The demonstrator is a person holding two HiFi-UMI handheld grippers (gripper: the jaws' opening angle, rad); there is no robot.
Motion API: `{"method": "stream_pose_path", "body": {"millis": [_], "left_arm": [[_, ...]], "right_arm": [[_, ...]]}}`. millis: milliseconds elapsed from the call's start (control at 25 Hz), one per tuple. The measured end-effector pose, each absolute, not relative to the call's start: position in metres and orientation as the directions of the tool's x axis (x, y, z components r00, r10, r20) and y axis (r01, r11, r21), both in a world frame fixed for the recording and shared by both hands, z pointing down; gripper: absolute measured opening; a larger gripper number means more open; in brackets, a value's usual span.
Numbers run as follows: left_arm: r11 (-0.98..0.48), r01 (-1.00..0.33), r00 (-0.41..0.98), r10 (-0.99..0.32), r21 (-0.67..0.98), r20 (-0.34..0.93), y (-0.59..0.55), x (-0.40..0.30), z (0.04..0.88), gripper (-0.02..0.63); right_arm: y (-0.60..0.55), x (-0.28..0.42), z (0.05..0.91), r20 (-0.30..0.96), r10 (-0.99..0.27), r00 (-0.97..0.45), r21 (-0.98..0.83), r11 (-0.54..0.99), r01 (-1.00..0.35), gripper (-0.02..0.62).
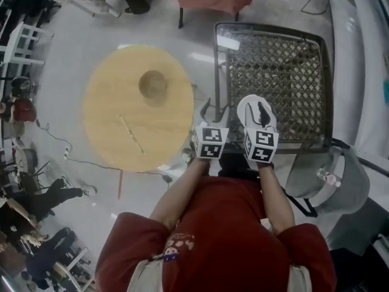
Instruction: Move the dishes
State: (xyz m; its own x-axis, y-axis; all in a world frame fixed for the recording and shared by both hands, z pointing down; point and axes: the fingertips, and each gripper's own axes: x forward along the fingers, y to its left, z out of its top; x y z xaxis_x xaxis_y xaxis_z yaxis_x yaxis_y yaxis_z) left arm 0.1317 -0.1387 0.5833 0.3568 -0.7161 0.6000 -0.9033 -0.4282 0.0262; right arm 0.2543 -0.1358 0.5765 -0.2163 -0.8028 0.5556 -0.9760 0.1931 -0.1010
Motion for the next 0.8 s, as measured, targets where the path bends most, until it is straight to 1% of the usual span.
{"method": "stream_pose_path", "body": {"millis": [160,320,600,800], "left_arm": [[-0.374,-0.927,0.329,-0.78,0.026,0.532,-0.136,0.105,0.559,0.252],[-0.32,-0.947,0.297,-0.834,0.03,0.465,-0.134,0.075,0.539,0.252],[-0.293,-0.955,0.293,-0.909,0.044,0.295,-0.124,0.031,0.496,0.25],[-0.256,-0.967,0.255,-0.948,0.022,0.192,-0.11,-0.002,0.468,0.247]], "right_arm": [[-0.137,0.237,0.545,0.459,-0.859,-0.229,-0.086,0.214,-0.973,0.152],[-0.14,0.21,0.519,0.377,-0.885,-0.273,-0.071,0.267,-0.961,0.152],[-0.137,0.159,0.487,0.292,-0.886,-0.36,-0.063,0.358,-0.932,0.152],[-0.129,0.119,0.467,0.244,-0.868,-0.432,-0.056,0.432,-0.9,0.152]]}}
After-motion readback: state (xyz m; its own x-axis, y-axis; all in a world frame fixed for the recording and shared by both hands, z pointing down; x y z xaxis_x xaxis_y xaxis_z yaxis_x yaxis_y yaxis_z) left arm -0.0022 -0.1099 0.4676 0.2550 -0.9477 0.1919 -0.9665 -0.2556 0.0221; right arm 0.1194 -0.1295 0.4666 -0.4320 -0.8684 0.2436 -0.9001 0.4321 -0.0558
